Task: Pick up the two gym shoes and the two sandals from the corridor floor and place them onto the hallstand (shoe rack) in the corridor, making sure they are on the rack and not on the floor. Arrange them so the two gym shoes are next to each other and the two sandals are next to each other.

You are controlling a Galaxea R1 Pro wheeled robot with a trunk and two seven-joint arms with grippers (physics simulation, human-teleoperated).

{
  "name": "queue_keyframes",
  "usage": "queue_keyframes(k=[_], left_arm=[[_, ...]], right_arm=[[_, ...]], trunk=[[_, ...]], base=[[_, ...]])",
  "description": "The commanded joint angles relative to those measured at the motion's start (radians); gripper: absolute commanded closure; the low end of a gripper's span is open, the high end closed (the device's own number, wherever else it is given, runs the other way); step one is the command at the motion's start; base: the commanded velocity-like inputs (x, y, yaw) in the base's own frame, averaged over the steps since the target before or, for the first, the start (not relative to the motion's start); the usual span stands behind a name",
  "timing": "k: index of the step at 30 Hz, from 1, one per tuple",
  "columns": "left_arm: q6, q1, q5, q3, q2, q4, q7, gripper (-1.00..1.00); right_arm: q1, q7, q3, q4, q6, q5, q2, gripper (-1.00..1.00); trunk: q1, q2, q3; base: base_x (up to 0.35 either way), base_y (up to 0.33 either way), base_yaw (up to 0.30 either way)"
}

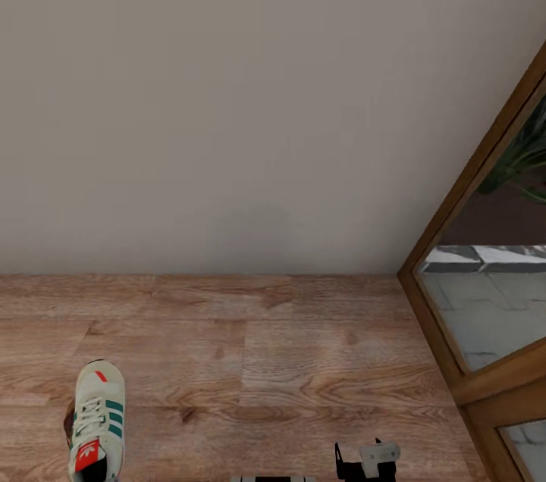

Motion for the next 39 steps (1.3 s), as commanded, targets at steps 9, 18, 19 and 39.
queue_keyframes(k=[9,18,19,39], left_arm=[[-0.004,0.000,0.008,-0.002,0.000,0.001,0.001,1.00],[-0.004,0.000,0.007,-0.002,0.000,-0.002,0.002,1.00],[-0.004,0.000,0.007,-0.002,0.000,-0.002,0.002,1.00],[-0.005,0.000,0.008,-0.001,0.000,-0.003,0.003,1.00]], right_arm=[[-0.001,-0.007,0.008,0.001,-0.005,-0.009,-0.001,-1.00],[-0.001,-0.007,0.008,0.001,-0.005,-0.010,-0.001,-1.00],[-0.001,-0.007,0.008,0.001,-0.005,-0.010,-0.001,-1.00],[-0.001,-0.007,0.008,0.001,-0.005,-0.010,-0.001,-1.00]], trunk=[[0.000,0.000,-0.010],[0.000,0.000,-0.019],[0.000,0.000,-0.020],[0.000,0.000,-0.040]], base=[[0.000,0.000,0.218],[0.000,-0.058,0.218],[0.000,-0.202,0.218],[0.000,-0.090,0.218]])
